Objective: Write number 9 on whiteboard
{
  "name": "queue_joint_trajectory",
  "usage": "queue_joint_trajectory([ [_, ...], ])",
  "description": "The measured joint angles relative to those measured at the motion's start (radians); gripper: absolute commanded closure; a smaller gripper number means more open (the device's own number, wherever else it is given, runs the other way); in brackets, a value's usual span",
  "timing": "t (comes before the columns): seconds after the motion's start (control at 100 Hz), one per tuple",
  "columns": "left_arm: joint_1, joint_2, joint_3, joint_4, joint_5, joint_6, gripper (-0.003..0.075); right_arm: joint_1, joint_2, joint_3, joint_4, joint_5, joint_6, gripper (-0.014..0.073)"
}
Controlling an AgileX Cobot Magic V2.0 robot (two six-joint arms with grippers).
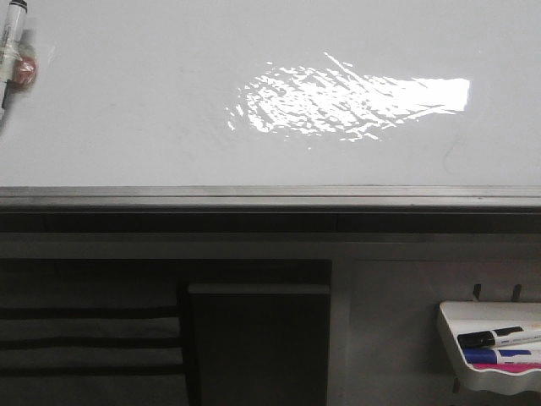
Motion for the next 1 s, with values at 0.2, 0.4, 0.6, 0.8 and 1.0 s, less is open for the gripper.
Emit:
queue_joint_trajectory([
  [0.2, 0.000, 0.000, 0.000, -0.002, -0.015, -0.001, 0.0741, 0.000, 0.000, 0.000, 0.041, 0.000, 0.000, 0.0666],
  [0.4, 0.000, 0.000, -0.076, -0.023, 0.028, -0.001, 0.0741, 0.000, 0.000, -0.093, 0.099, 0.215, 0.002, 0.0666],
  [0.6, 0.000, 0.042, -0.318, -0.028, 0.188, -0.001, 0.0741, 0.000, 0.081, -0.340, 0.113, 0.433, 0.002, 0.0666],
  [0.8, 0.000, 0.189, -0.515, -0.028, 0.334, 0.001, 0.0741, 0.000, 0.230, -0.533, 0.113, 0.516, 0.002, 0.0666],
  [1.0, 0.000, 0.327, -0.573, -0.009, 0.370, 0.001, 0.0741, 0.000, 0.344, -0.591, 0.113, 0.515, 0.002, 0.0666],
])
